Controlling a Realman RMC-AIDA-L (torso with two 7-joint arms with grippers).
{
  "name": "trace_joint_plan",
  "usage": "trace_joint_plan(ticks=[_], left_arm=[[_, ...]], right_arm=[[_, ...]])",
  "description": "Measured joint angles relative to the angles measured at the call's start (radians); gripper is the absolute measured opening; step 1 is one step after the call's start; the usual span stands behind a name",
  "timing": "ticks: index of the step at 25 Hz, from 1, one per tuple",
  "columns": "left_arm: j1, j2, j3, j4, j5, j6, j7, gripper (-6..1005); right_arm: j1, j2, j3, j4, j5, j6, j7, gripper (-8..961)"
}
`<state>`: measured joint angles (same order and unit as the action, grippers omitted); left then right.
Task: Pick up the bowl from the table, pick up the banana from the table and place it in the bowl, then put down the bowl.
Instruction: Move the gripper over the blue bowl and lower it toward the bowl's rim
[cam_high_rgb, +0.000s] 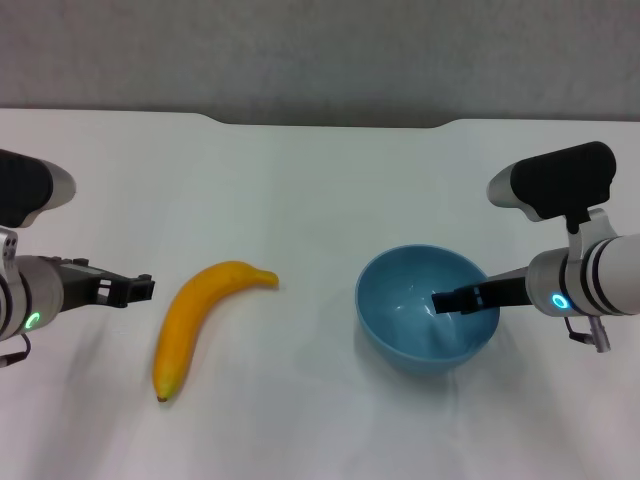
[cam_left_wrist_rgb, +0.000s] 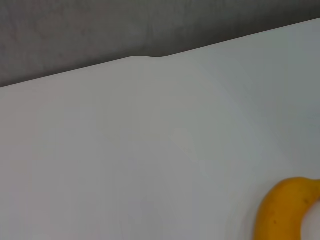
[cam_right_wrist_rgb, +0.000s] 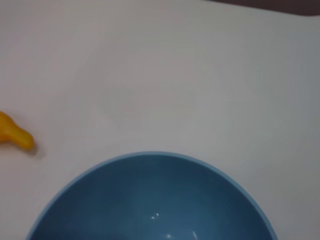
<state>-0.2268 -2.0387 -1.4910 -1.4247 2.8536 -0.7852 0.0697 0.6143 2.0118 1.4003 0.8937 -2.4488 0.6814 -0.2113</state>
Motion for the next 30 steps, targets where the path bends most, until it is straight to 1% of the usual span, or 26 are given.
trace_joint_plan(ticks=[7, 11, 15, 19, 28, 30], left_arm=[[-0.009, 0.000, 0.000, 0.011, 0.002, -0.002, 0.000, 848], [-0.009, 0.000, 0.000, 0.012, 0.003, -0.003, -0.001, 847], [-0.009, 0.000, 0.000, 0.013, 0.003, -0.003, -0.001, 847], [-0.008, 0.000, 0.000, 0.014, 0.003, -0.003, -0.002, 847], [-0.007, 0.000, 0.000, 0.018, 0.003, -0.003, -0.002, 848], [-0.008, 0.000, -0.001, 0.022, 0.003, -0.003, -0.002, 848]], right_arm=[[0.040, -0.004, 0.010, -0.062, 0.028, 0.017, 0.052, 726], [0.078, -0.007, 0.041, -0.127, 0.081, 0.062, 0.050, 721], [0.113, -0.008, 0.057, -0.179, 0.083, 0.086, 0.046, 715], [0.116, -0.007, 0.057, -0.183, 0.080, 0.086, 0.046, 709], [0.087, -0.006, 0.056, -0.137, 0.051, 0.073, 0.024, 696], [0.085, -0.006, 0.055, -0.135, 0.046, 0.068, 0.021, 601]])
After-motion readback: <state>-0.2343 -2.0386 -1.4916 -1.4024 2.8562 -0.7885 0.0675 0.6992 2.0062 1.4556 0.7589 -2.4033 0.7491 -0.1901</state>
